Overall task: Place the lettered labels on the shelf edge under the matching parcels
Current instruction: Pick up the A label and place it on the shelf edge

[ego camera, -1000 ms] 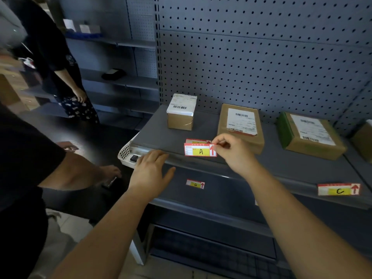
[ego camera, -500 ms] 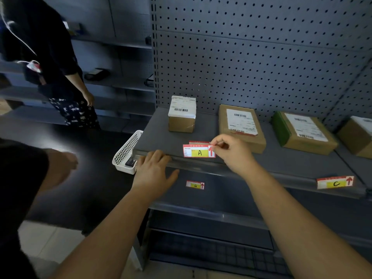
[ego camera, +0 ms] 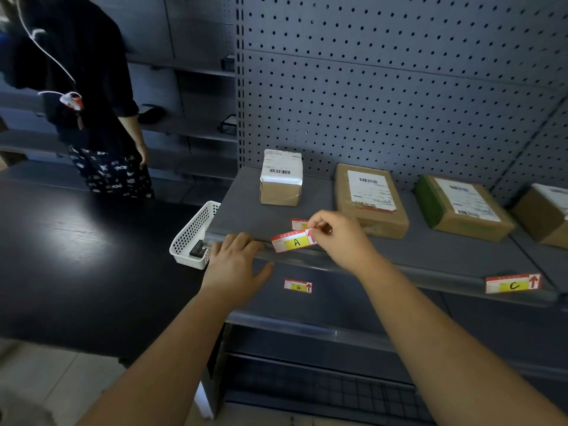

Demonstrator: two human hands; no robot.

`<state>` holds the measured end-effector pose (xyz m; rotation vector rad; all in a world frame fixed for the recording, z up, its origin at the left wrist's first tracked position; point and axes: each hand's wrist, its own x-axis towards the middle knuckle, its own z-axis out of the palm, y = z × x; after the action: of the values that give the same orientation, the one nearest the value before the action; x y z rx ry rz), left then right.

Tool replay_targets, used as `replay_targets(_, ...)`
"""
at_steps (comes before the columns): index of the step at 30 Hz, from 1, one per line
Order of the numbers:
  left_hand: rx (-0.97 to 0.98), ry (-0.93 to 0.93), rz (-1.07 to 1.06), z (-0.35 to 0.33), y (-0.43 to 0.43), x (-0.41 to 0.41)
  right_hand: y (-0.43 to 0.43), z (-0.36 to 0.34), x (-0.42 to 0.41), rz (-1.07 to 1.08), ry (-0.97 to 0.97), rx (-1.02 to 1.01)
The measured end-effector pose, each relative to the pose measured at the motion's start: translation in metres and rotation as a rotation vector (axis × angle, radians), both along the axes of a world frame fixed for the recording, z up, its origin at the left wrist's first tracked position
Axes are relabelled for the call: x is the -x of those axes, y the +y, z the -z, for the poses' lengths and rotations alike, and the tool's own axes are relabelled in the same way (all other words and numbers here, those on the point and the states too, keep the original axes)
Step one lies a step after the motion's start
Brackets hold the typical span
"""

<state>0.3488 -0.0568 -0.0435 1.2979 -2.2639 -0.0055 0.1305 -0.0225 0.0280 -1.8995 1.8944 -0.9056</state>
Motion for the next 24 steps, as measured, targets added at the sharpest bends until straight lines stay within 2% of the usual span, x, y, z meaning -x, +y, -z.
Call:
replay_targets(12,-0.038,0.006,0.015,-0.002,0.004,-0.009,-0.009,0.003,-0.021,-0.081,0.102,0.034)
replay_targets(24,-0.069,0.026,0.031,-0.003,0.001,-0.015,-0.015,-0.001,-0.031,-0.110,0.190,-0.067)
